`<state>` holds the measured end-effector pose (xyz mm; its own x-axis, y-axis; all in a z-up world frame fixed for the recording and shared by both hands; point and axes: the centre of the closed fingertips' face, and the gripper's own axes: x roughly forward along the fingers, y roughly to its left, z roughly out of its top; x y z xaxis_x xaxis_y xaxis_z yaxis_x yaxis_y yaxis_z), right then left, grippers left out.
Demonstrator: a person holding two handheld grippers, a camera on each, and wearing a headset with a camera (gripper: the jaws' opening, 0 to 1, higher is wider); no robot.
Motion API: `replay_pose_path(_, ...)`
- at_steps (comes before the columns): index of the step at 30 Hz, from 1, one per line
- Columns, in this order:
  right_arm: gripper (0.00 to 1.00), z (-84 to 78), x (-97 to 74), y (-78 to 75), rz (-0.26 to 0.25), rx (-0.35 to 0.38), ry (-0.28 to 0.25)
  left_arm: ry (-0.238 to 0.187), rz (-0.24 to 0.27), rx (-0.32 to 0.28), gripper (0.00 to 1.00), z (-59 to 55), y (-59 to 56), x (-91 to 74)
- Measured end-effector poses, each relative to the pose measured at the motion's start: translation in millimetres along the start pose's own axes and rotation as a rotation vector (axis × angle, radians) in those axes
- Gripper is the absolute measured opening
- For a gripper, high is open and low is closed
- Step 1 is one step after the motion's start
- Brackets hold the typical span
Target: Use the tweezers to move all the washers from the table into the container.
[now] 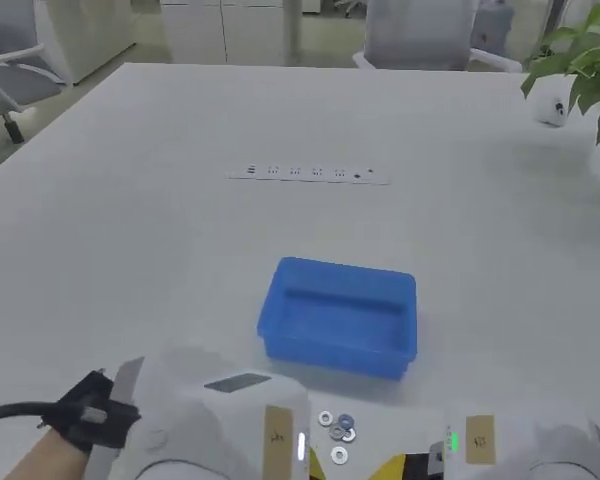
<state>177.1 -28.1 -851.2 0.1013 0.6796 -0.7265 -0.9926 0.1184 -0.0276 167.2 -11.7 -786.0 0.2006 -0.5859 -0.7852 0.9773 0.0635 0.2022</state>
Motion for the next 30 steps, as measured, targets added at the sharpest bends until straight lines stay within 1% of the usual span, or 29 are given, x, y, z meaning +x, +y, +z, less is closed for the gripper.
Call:
replay_pose_path(1,0.07,2.1,0.5,-1.7,0.002,0.001,-0.008,0.001,-0.005,0.001,0.0,1.7,0.9,-1.3)
replay_pose_path(2,0.07,4.2,0.4,-3.3,0.004,0.002,-0.017,0.002,-0.008,0.006,0.0,3.6,1.9,-2.1)
replay_pose_path(3,0.07,7.7,1.1,-6.0,0.006,0.013,-0.033,0.009,-0.007,0.016,0.0,4.9,5.4,-3.9)
replay_pose_path(4,0.07,9.8,1.2,-7.5,0.006,0.019,-0.042,0.013,-0.009,0.018,0.0,5.7,7.3,-4.7)
replay_pose_path(7,0.07,17.8,2.9,-14.9,0.004,0.029,-0.075,0.024,-0.02,0.021,0.0,7.1,18.0,-8.3)
replay_pose_path(9,0.07,21.8,4.0,-19.3,0.0,0.033,-0.091,0.033,-0.026,0.029,0.0,6.7,22.5,-9.4)
replay_pose_path(10,0.07,22.7,4.6,-21.5,-0.002,0.035,-0.095,0.046,-0.032,0.038,0.0,5.5,25.9,-9.5)
replay_pose_path(12,0.06,24.3,6.5,-25.6,-0.004,0.042,-0.102,0.059,-0.038,0.052,0.0,4.6,31.7,-9.2)
replay_pose_path(15,0.06,24.7,8.9,-30.0,-0.005,0.055,-0.112,0.075,-0.054,0.056,0.0,3.2,37.2,-6.7)
replay_pose_path(20,0.06,22.2,13.6,-31.7,-0.003,0.073,-0.12,0.103,-0.086,0.066,0.0,1.6,40.0,-1.1)
replay_pose_path(21,0.06,20.6,14.9,-31.9,-0.008,0.063,-0.109,0.115,-0.093,0.081,0.0,0.1,40.2,1.1)
replay_pose_path(22,0.06,19.8,15.5,-32.2,-0.011,0.058,-0.104,0.127,-0.098,0.084,0.0,-1.3,40.3,2.6)
replay_pose_path(23,0.06,20.3,15.7,-32.4,-0.009,0.062,-0.108,0.125,-0.107,0.084,0.0,1.1,40.7,2.6)
replay_pose_path(24,0.07,20.4,15.9,-32.3,-0.005,0.067,-0.109,0.134,-0.118,0.072,0.0,1.2,40.4,2.7)
replay_pose_path(26,0.07,20.6,16.2,-33.5,-0.004,0.067,-0.11,0.142,-0.122,0.087,0.0,1.5,42.0,2.5)
replay_pose_path(28,0.07,22.7,16.1,-33.4,0.003,0.064,-0.112,0.15,-0.142,0.085,0.0,2.1,43.1,2.7)
replay_pose_path(30,0.08,29.1,14.8,-33.4,0.009,0.061,-0.128,0.161,-0.158,0.078,0.0,2.0,44.5,2.7)
